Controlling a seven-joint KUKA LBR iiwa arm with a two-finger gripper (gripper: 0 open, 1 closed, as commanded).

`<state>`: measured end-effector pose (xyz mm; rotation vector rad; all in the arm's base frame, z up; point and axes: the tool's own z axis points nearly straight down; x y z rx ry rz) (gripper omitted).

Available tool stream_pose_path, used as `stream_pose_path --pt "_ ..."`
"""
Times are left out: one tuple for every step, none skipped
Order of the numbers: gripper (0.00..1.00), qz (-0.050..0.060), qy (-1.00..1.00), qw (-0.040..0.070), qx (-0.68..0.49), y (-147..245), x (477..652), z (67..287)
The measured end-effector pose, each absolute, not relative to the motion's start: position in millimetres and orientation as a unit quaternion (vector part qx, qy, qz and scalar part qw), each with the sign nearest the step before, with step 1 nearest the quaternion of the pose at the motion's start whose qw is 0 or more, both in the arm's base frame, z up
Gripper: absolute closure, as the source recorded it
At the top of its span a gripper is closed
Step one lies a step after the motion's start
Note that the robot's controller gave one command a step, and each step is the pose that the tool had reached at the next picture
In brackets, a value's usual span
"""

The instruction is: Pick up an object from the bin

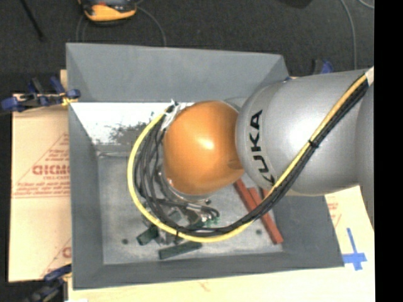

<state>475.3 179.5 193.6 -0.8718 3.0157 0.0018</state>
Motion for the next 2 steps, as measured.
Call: stream_pose_path --pt "1.0 0.001 0.961 0.001 -0.277 179.6 475.1 193.5" --pt "1.0 0.0 0.95 -0.002 -0.313 173.6 474.7 208.2"
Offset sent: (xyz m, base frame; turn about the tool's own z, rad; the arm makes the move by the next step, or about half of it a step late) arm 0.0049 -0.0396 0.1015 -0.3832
